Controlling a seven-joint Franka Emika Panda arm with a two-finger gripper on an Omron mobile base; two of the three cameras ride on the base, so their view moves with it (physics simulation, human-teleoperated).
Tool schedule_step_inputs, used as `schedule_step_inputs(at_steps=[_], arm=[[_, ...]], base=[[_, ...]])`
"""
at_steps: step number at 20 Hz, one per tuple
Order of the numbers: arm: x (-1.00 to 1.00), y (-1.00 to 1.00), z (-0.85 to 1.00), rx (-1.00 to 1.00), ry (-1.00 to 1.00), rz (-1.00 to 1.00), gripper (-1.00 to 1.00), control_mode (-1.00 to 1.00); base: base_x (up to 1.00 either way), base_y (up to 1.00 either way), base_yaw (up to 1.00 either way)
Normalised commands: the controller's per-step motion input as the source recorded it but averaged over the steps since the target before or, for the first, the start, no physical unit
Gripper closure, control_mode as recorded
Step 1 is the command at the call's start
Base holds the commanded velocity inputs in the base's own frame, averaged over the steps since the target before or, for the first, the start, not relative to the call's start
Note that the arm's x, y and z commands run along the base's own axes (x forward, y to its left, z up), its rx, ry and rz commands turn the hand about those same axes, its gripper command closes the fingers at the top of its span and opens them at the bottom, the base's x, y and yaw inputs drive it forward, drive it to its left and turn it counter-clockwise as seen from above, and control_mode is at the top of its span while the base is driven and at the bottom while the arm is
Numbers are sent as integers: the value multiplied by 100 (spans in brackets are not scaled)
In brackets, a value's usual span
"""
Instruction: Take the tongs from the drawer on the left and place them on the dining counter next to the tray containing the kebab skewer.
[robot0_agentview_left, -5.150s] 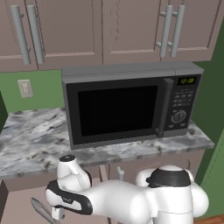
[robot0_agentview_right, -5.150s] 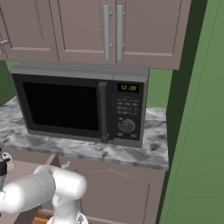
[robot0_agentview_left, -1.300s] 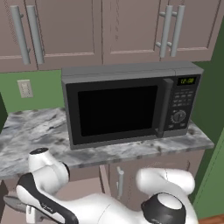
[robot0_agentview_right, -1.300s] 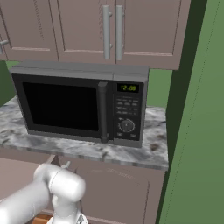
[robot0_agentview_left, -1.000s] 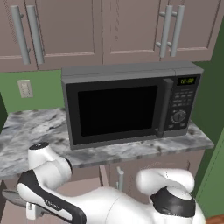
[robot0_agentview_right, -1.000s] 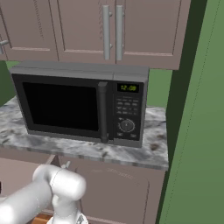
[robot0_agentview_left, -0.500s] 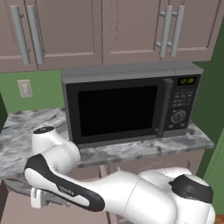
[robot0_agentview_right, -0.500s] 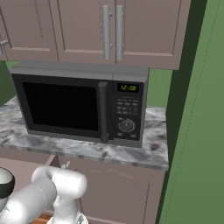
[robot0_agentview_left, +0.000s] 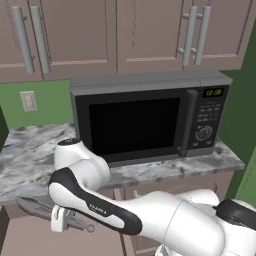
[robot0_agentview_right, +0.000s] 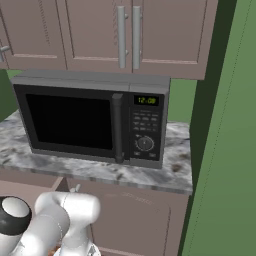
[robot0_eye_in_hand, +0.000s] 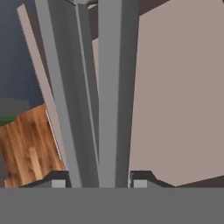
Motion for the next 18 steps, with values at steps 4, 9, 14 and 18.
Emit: schedule_step_inputs(at_steps=[4,9,14,18], arm=[[-14,-39,21,0,-5,-2,100,-100],[0,-14,22,0,-4,-5,100,-100],[0,-5,23,0,0,-7,100,-100],[0,-4,18,0,0,-7,100,-100]], base=[[0,0,0],[0,0,0],[0,0,0],[0,0,0]])
